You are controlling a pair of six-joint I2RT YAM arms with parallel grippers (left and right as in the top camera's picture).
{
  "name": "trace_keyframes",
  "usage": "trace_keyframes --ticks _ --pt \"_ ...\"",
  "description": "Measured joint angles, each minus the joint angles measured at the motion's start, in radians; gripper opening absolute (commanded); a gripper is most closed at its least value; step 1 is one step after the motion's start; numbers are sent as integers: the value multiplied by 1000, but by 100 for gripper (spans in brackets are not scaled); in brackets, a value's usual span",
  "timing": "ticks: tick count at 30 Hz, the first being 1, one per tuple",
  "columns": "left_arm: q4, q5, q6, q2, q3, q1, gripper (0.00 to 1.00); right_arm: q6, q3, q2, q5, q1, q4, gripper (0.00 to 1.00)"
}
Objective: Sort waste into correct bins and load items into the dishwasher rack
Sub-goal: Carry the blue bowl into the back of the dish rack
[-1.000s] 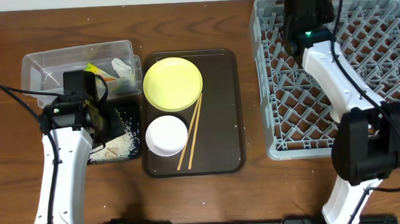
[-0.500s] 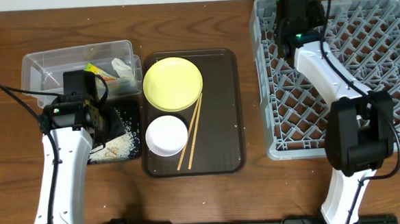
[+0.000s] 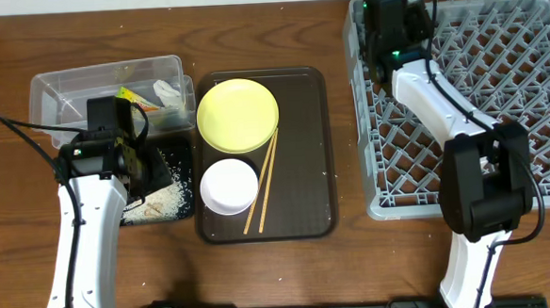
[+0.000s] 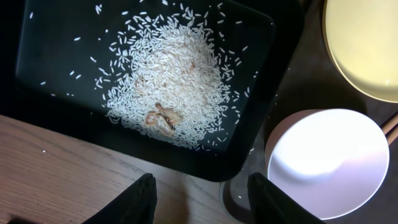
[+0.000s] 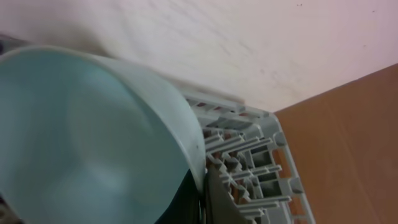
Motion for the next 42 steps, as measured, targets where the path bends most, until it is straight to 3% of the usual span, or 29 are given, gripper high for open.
trace_keyframes --ticks 8,13,19,42 --pt "0 0 0 0 0 0 50 80 13 0 60 14 -108 1" --pt "0 0 0 0 0 0 50 115 12 0 88 14 -70 1" --pt "0 0 0 0 0 0 50 71 6 3 92 14 33 1" --pt "0 0 -3 0 0 0 50 29 5 25 113 13 56 1"
